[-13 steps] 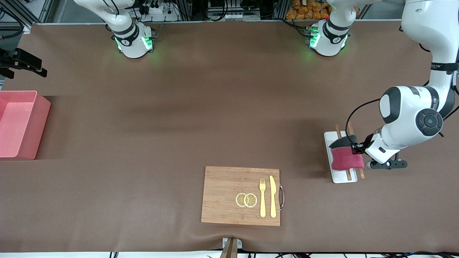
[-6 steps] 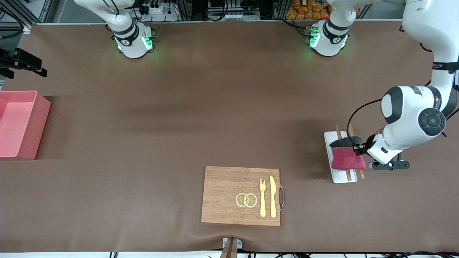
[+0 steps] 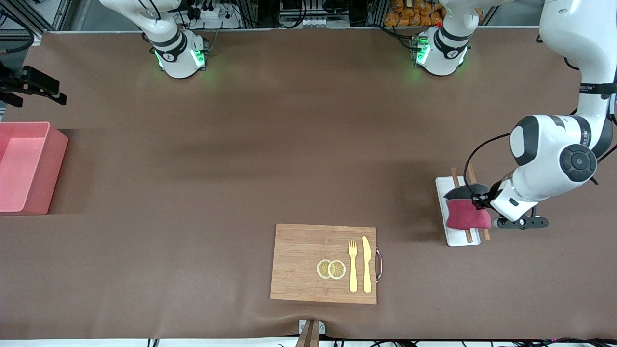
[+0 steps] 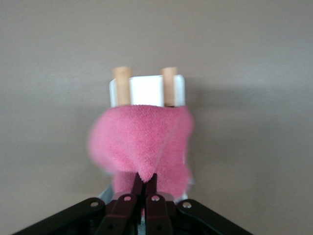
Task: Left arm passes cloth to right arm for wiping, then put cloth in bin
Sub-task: 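Grasp the pink cloth with the left gripper and lift it off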
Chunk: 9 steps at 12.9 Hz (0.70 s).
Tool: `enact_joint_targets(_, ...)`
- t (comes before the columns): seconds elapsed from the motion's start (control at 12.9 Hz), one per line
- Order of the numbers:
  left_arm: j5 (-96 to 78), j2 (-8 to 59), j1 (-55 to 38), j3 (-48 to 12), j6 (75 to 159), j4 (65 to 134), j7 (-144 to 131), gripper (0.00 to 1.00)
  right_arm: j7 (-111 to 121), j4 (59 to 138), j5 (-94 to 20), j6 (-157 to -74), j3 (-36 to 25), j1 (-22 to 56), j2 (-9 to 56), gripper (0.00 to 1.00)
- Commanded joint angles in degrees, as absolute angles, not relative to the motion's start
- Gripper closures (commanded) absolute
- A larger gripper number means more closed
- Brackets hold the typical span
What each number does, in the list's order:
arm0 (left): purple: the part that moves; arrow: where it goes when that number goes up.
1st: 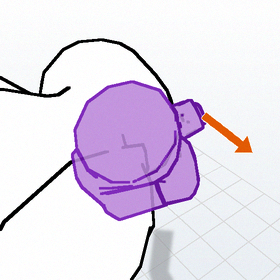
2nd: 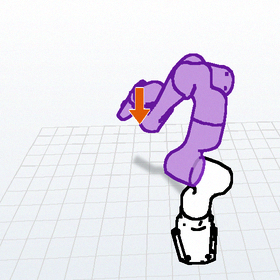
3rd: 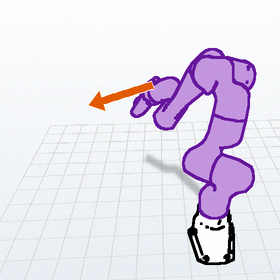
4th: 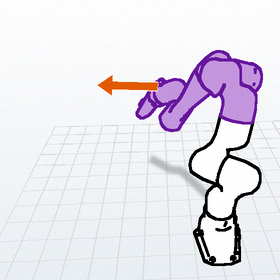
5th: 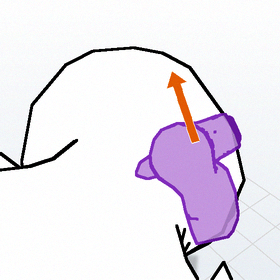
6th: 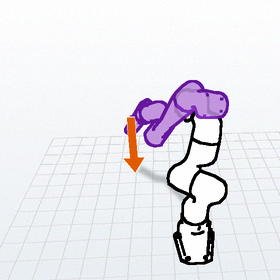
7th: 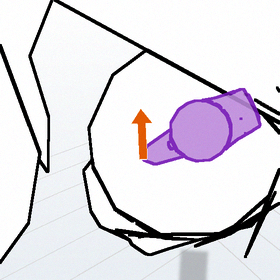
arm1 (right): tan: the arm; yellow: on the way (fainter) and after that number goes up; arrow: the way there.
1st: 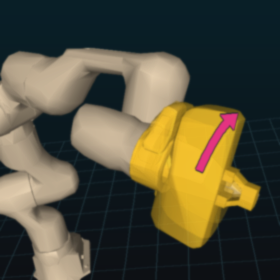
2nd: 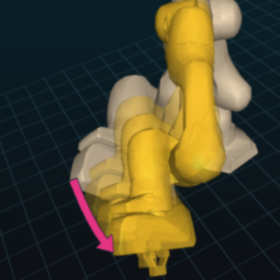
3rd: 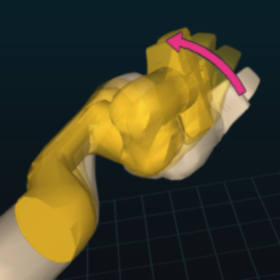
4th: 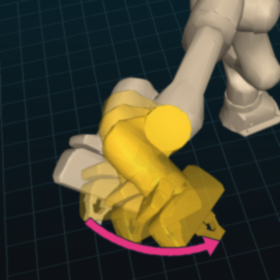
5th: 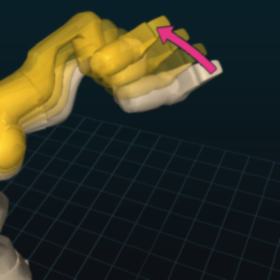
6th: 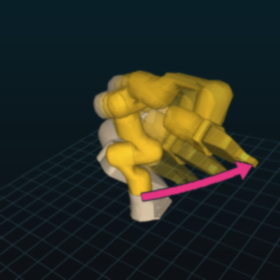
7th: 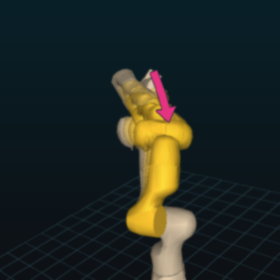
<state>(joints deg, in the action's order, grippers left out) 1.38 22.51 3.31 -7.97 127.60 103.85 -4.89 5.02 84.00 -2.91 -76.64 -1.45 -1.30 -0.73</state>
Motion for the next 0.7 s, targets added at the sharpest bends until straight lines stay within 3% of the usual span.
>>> enact_joint_targets(0.0,-0.3,20.3,2.8,-13.3,124.6,102.1,-12.3,1.0,4.8,83.5,-7.1,-80.1,-1.5,-0.7,1.7,0.0)
enact_joint_targets(0.31,-5.5,21.7,1.2,-23.2,124.5,98.3,-31.6,1.0,-3.6,83.4,-13.0,-86.4,-1.4,0.4,6.6,0.0)
enact_joint_targets(0.62,-6.9,28.1,-11.7,-24.7,124.7,88.4,-60.2,1.0,-15.8,83.4,-12.9,-92.2,-1.4,5.6,10.9,0.0)
